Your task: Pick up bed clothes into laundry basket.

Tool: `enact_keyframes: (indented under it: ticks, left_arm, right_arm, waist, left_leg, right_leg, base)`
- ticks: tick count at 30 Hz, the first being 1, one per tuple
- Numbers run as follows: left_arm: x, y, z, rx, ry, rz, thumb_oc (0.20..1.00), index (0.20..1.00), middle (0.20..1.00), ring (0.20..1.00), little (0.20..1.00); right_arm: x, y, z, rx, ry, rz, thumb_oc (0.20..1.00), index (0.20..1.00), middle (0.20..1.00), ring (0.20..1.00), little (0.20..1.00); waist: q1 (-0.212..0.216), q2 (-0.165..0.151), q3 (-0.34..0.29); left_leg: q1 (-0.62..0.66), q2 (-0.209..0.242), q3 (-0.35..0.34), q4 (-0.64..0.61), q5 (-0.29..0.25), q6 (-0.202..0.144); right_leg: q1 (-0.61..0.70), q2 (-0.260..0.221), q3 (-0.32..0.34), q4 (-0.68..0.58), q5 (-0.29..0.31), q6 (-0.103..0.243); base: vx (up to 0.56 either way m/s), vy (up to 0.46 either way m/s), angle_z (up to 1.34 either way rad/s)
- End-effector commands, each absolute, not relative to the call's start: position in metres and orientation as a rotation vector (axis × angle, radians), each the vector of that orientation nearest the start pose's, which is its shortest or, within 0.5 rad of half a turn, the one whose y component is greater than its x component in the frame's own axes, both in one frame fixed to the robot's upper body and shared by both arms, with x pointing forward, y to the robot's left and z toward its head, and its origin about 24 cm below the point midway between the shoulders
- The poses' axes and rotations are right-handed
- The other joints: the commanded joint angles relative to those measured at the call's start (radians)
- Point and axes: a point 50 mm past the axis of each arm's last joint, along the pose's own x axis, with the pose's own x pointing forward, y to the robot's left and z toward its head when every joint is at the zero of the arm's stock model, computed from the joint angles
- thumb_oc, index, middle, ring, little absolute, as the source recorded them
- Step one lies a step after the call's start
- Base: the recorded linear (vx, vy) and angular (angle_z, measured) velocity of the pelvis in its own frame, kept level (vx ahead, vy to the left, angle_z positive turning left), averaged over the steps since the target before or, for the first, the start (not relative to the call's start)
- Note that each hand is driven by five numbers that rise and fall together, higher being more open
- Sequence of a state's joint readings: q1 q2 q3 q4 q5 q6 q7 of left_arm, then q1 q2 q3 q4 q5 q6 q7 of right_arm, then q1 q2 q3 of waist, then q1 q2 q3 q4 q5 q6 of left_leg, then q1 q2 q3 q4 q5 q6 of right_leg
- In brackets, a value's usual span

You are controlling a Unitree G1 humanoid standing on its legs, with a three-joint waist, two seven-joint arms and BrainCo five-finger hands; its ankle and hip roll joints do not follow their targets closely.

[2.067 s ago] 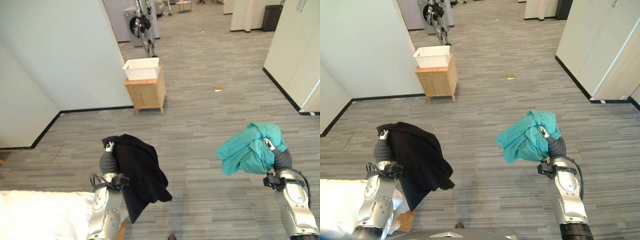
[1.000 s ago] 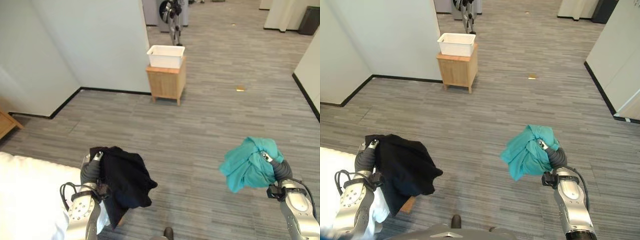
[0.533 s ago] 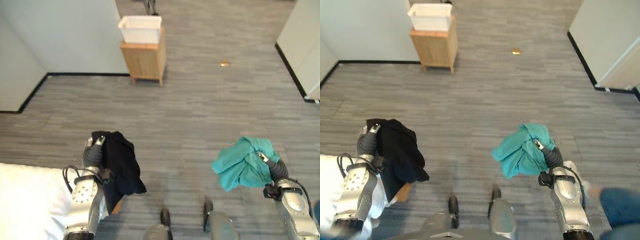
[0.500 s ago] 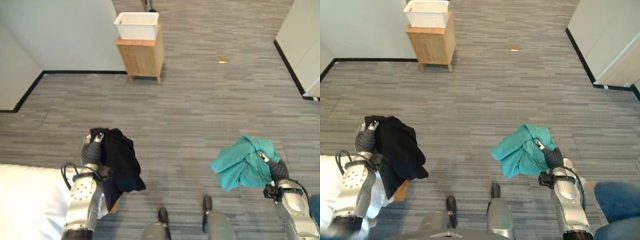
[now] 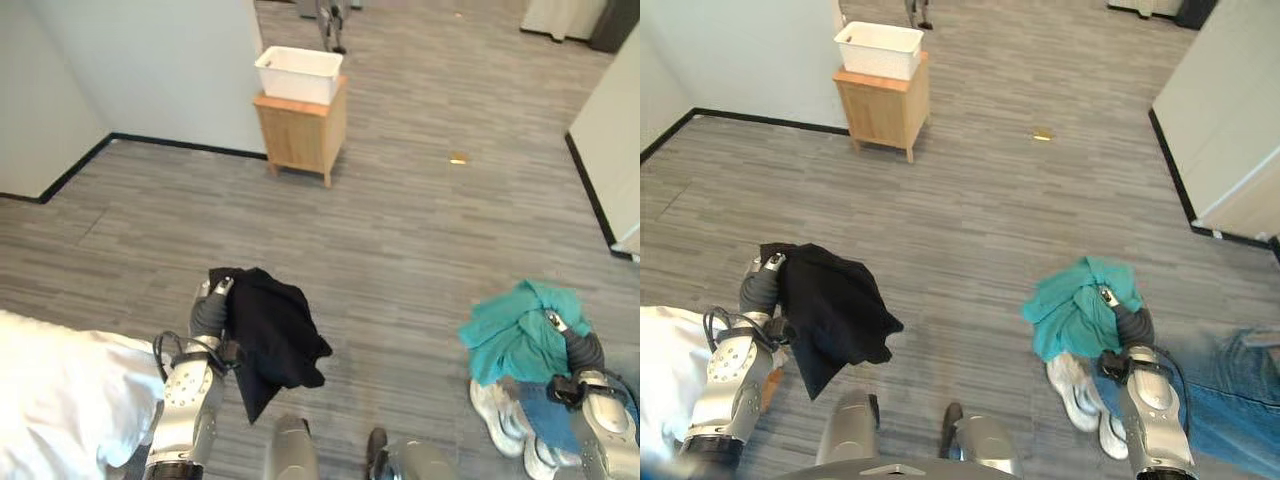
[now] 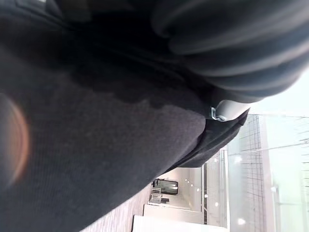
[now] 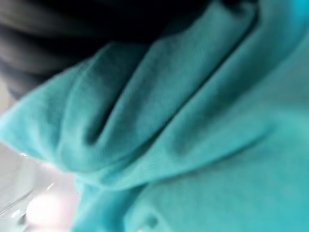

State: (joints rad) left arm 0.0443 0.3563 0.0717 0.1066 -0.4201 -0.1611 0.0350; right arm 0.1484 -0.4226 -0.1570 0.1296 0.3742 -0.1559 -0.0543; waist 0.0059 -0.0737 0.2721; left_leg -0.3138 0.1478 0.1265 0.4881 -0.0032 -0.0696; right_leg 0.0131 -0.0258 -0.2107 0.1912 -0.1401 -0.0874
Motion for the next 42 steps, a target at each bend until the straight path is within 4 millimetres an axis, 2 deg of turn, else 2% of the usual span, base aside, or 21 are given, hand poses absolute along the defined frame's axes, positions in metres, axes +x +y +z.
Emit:
enact_keyframes:
  ticks: [1, 2, 6, 10, 11, 12, 13, 15, 17, 21, 24, 26, 30, 31, 33, 34, 35, 36, 37, 40, 42]
  left_arm:
    - [0.247, 0.251, 0.081, -0.046, -0.225, 0.14, 0.2, 0.2, 0.2, 0.2, 0.2]
    - [0.244, 0.25, 0.077, -0.054, -0.217, 0.142, 0.2, 0.2, 0.2, 0.2, 0.2]
    - [0.239, 0.255, 0.075, -0.037, -0.212, 0.164, 0.2, 0.2, 0.2, 0.2, 0.2]
    - [0.234, 0.26, 0.073, -0.035, -0.204, 0.189, 0.2, 0.2, 0.2, 0.2, 0.2]
    - [0.231, 0.264, 0.073, -0.024, -0.201, 0.208, 0.2, 0.2, 0.2, 0.2, 0.2]
    - [0.231, 0.264, 0.073, -0.024, -0.201, 0.208, 0.2, 0.2, 0.2, 0.2, 0.2]
    - [0.23, 0.265, 0.073, -0.02, -0.2, 0.215, 0.2, 0.2, 0.2, 0.2, 0.2]
    - [0.229, 0.269, 0.076, -0.004, -0.206, 0.229, 0.2, 0.2, 0.2, 0.2, 0.2]
    - [0.23, 0.269, 0.078, 0.016, -0.203, 0.219, 0.2, 0.2, 0.2, 0.2, 0.2]
    - [0.237, 0.262, 0.087, 0.011, -0.237, 0.173, 0.2, 0.2, 0.2, 0.2, 0.2]
    - [0.247, 0.252, 0.088, -0.003, -0.249, 0.13, 0.2, 0.2, 0.2, 0.2, 0.2]
    - [0.251, 0.248, 0.09, 0.003, -0.261, 0.105, 0.2, 0.2, 0.2, 0.2, 0.2]
    - [0.254, 0.241, 0.092, 0.006, -0.271, 0.077, 0.2, 0.2, 0.2, 0.2, 0.2]
    - [0.254, 0.241, 0.091, -0.002, -0.269, 0.085, 0.2, 0.2, 0.2, 0.2, 0.2]
    - [0.254, 0.241, 0.087, -0.033, -0.252, 0.094, 0.2, 0.2, 0.2, 0.2, 0.2]
    - [0.254, 0.241, 0.087, -0.033, -0.252, 0.095, 0.2, 0.2, 0.2, 0.2, 0.2]
    - [0.251, 0.241, 0.083, -0.051, -0.228, 0.095, 0.2, 0.2, 0.2, 0.2, 0.2]
    - [0.251, 0.241, 0.083, -0.051, -0.228, 0.095, 0.2, 0.2, 0.2, 0.2, 0.2]
    - [0.247, 0.242, 0.081, -0.054, -0.216, 0.089, 0.2, 0.2, 0.2, 0.2, 0.2]
    - [0.252, 0.239, 0.084, -0.076, -0.23, 0.083, 0.2, 0.2, 0.2, 0.2, 0.2]
    - [0.254, 0.238, 0.084, -0.072, -0.227, 0.079, 0.2, 0.2, 0.2, 0.2, 0.2]
  right_arm:
    - [0.225, -0.287, 0.07, -0.116, -0.132, -0.226, 0.2, 0.2, 0.2, 0.2, 0.2]
    - [0.229, -0.28, 0.068, -0.125, -0.128, -0.19, 0.2, 0.2, 0.2, 0.2, 0.2]
    - [0.233, -0.272, 0.066, -0.128, -0.12, -0.155, 0.2, 0.2, 0.2, 0.2, 0.2]
    - [0.235, -0.265, 0.062, -0.12, -0.102, -0.121, 0.2, 0.2, 0.2, 0.2, 0.2]
    - [0.237, -0.26, 0.059, -0.108, -0.095, -0.109, 0.2, 0.2, 0.2, 0.2, 0.2]
    - [0.237, -0.26, 0.059, -0.108, -0.095, -0.109, 0.2, 0.2, 0.2, 0.2, 0.2]
    - [0.238, -0.256, 0.058, -0.098, -0.096, -0.099, 0.2, 0.2, 0.2, 0.2, 0.2]
    - [0.244, -0.243, 0.06, -0.089, -0.112, -0.056, 0.2, 0.2, 0.2, 0.2, 0.2]
    - [0.245, -0.238, 0.056, -0.082, -0.096, -0.05, 0.2, 0.2, 0.2, 0.2, 0.2]
    - [0.24, -0.239, 0.049, -0.079, -0.058, -0.044, 0.2, 0.2, 0.2, 0.2, 0.2]
    - [0.23, -0.248, 0.041, -0.048, -0.028, -0.103, 0.2, 0.2, 0.2, 0.2, 0.2]
    - [0.225, -0.253, 0.04, -0.059, -0.019, -0.118, 0.2, 0.2, 0.2, 0.2, 0.2]
    - [0.224, -0.256, 0.039, -0.057, -0.017, -0.118, 0.2, 0.2, 0.2, 0.2, 0.2]
    - [0.225, -0.257, 0.039, -0.057, -0.017, -0.124, 0.2, 0.2, 0.2, 0.2, 0.2]
    - [0.231, -0.258, 0.045, -0.048, -0.043, -0.122, 0.2, 0.2, 0.2, 0.2, 0.2]
    - [0.231, -0.258, 0.045, -0.048, -0.043, -0.122, 0.2, 0.2, 0.2, 0.2, 0.2]
    - [0.23, -0.262, 0.049, -0.034, -0.061, -0.134, 0.2, 0.2, 0.2, 0.2, 0.2]
    - [0.23, -0.262, 0.049, -0.034, -0.061, -0.134, 0.2, 0.2, 0.2, 0.2, 0.2]
    - [0.227, -0.268, 0.047, -0.045, -0.042, -0.16, 0.2, 0.2, 0.2, 0.2, 0.2]
    - [0.23, -0.271, 0.05, -0.048, -0.047, -0.174, 0.2, 0.2, 0.2, 0.2, 0.2]
    - [0.228, -0.274, 0.052, -0.033, -0.064, -0.187, 0.2, 0.2, 0.2, 0.2, 0.2]
  waist:
    - [0.024, 0.013, -0.031]
    - [0.056, 0.032, -0.043]
    - [0.084, 0.031, -0.064]
    - [0.093, 0.011, -0.107]
    - [0.114, -0.02, -0.137]
    - [0.115, -0.02, -0.139]
    - [0.126, -0.031, -0.143]
    - [0.138, -0.023, -0.107]
    - [0.116, 0.006, -0.082]
    - [0.062, 0.04, -0.06]
    - [0.0, 0.028, -0.055]
    - [-0.03, 0.026, -0.056]
    - [-0.045, 0.01, -0.083]
    - [-0.048, 0.013, -0.09]
    - [-0.046, 0.012, -0.086]
    - [-0.048, 0.014, -0.087]
    - [-0.042, -0.018, -0.071]
    - [-0.044, -0.015, -0.073]
    - [-0.009, -0.026, -0.044]
    - [0.02, -0.023, -0.036]
    - [0.04, -0.012, -0.046]
  left_leg:
    - [0.017, -0.037, -0.005, -0.107, 0.131, 0.004]
    - [0.02, -0.096, -0.041, -0.278, 0.166, 0.011]
    - [0.03, -0.105, 0.053, -0.368, 0.222, -0.004]
    - [0.047, -0.104, 0.114, -0.354, 0.176, 0.036]
    - [0.055, -0.117, 0.128, -0.31, 0.103, 0.066]
    - [0.054, -0.117, 0.129, -0.31, 0.103, 0.066]
    - [0.073, -0.127, 0.134, -0.309, 0.075, 0.084]
    - [0.164, -0.138, 0.155, -0.327, 0.023, 0.129]
    - [0.244, -0.129, 0.139, -0.359, 0.004, 0.144]
    - [0.346, -0.113, 0.078, -0.417, -0.011, 0.124]
    - [0.432, -0.115, -0.006, -0.455, -0.071, 0.074]
    - [0.484, -0.096, -0.046, -0.477, -0.104, 0.048]
    - [0.484, -0.046, -0.081, -0.409, -0.103, 0.018]
    - [0.484, -0.015, -0.093, -0.356, -0.064, 0.004]
    - [0.384, 0.037, -0.112, -0.085, 0.055, 0.008]
    - [0.379, 0.039, -0.115, -0.079, 0.053, 0.008]
    - [0.261, 0.074, -0.089, 0.221, 0.128, 0.034]
    - [0.255, 0.076, -0.093, 0.226, 0.126, 0.034]
    - [0.141, 0.09, -0.087, 0.413, 0.103, 0.033]
    - [0.0, 0.035, -0.04, 0.386, 0.071, 0.013]
    - [-0.033, 0.013, -0.009, 0.186, 0.095, 0.005]
  right_leg:
    - [0.086, 0.016, 0.092, -0.13, 0.045, 0.088]
    - [0.138, 0.045, 0.124, -0.144, 0.021, 0.089]
    - [0.234, 0.067, 0.156, -0.187, -0.013, 0.082]
    - [0.265, 0.048, 0.158, -0.202, -0.044, 0.094]
    - [0.269, -0.003, 0.141, -0.146, -0.05, 0.133]
    - [0.267, -0.002, 0.142, -0.146, -0.05, 0.133]
    - [0.243, -0.029, 0.129, -0.058, -0.007, 0.164]
    - [0.084, -0.094, 0.08, 0.337, 0.204, 0.27]
    - [-0.018, -0.129, 0.039, 0.44, 0.212, 0.26]
    - [-0.136, -0.147, 0.028, 0.353, 0.138, 0.219]
    - [-0.173, -0.129, 0.133, -0.04, 0.146, 0.226]
    - [-0.212, -0.133, 0.196, -0.147, 0.204, 0.258]
    - [-0.193, -0.119, 0.2, -0.072, 0.194, 0.248]
    - [-0.187, -0.101, 0.202, -0.05, 0.184, 0.235]
    - [-0.136, -0.073, 0.169, -0.037, 0.147, 0.178]
    - [-0.137, -0.073, 0.167, -0.037, 0.148, 0.178]
    - [-0.068, -0.049, 0.146, -0.062, 0.127, 0.118]
    - [-0.069, -0.047, 0.144, -0.062, 0.128, 0.118]
    - [0.004, -0.024, 0.126, -0.09, 0.095, 0.081]
    - [0.084, -0.021, 0.137, -0.135, 0.073, 0.081]
    - [0.129, -0.016, 0.142, -0.153, 0.051, 0.09]
  base:
    - [0.51, 0.05, -0.13]
    - [0.34, 0.031, -0.29]
    - [0.58, -0.003, -0.48]
    - [0.4, 0.05, -0.36]
    - [0.37, 0.06, -0.46]
    - [0.5, 0.087, -0.48]
    - [0.32, 0.071, -0.31]
    - [0.43, 0.131, -0.16]
    - [0.32, 0.116, 0.02]
    - [0.4, -0.039, 0.34]
    - [0.55, -0.235, 0.84]
    - [0.52, -0.265, 0.77]
    - [0.43, -0.323, 0.71]
    - [0.42, -0.393, 0.63]
    - [0.35, -0.373, 0.4]
    - [0.34, -0.557, 0.26]
    - [0.23, -0.409, 0.17]
    - [0.43, -0.704, -0.14]
    - [0.32, -0.387, -0.29]
    - [0.42, -0.222, -0.07]
    - [0.51, -0.006, -0.23]
